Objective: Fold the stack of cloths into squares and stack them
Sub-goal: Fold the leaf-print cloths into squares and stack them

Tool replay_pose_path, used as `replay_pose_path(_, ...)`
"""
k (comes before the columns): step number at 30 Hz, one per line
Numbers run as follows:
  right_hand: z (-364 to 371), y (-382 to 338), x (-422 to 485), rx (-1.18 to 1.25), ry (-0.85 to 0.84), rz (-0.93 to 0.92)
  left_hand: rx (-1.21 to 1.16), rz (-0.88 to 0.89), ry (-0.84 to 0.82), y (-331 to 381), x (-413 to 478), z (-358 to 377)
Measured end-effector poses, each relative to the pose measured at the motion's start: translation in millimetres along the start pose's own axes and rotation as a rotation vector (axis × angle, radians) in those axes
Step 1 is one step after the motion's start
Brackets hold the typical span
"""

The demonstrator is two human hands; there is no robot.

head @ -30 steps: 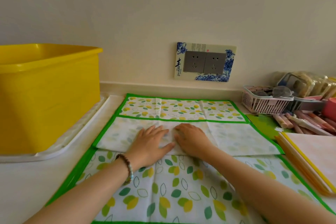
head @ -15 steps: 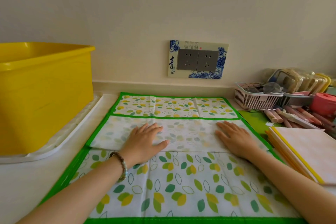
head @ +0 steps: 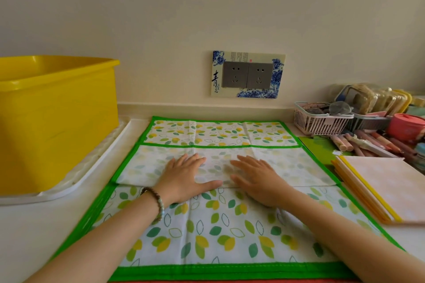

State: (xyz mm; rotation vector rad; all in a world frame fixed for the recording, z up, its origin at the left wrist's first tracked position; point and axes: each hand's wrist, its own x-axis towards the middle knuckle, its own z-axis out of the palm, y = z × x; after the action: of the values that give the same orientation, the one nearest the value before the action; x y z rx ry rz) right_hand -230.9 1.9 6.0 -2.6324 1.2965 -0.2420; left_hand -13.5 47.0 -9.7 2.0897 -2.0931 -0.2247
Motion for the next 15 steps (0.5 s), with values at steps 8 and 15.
replay_pose_path(8, 10, 0, 0, -0.043, -0.065, 0.004, -0.006, 0.022, -0.029, -5, -4, -4)
replay_pose_path(15, 12, 3, 1, -0.047, -0.07, -0.001, 0.019, -0.042, -0.065, -43, -27, -16)
